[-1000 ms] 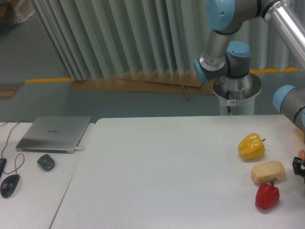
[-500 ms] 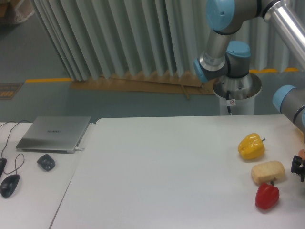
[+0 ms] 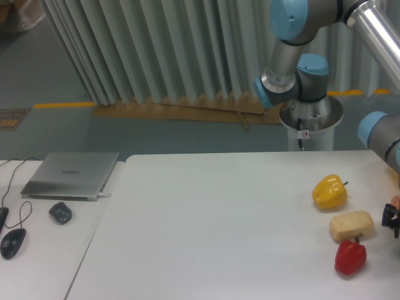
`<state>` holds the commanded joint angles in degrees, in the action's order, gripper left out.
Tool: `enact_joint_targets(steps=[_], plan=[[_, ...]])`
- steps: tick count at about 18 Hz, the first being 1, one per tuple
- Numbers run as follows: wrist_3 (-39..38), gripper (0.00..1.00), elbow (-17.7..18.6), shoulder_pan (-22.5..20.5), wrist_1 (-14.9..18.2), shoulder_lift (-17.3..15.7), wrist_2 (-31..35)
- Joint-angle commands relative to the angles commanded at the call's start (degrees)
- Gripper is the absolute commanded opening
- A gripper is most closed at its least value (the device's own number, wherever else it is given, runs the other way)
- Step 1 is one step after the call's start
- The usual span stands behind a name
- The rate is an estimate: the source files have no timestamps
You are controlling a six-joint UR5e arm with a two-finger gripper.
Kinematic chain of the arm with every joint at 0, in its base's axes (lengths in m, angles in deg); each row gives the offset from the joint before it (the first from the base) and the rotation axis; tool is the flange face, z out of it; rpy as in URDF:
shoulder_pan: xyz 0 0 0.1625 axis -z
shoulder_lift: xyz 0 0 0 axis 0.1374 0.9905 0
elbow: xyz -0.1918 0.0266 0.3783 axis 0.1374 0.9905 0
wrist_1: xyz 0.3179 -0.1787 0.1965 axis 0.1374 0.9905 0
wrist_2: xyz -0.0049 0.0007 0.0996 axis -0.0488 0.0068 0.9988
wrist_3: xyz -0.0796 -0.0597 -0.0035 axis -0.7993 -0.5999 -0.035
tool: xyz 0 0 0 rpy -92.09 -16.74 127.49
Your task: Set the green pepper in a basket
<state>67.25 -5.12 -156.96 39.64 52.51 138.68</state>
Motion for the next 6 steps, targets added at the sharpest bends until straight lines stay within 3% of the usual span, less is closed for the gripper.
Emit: enact_joint_targets(steps=[3,6], plan=[[0.09,1.0,0.26,0.0,0.61,-3.24,0.26],[0.09,1.0,0.88,0.26,0.62,-2.99,0.44]])
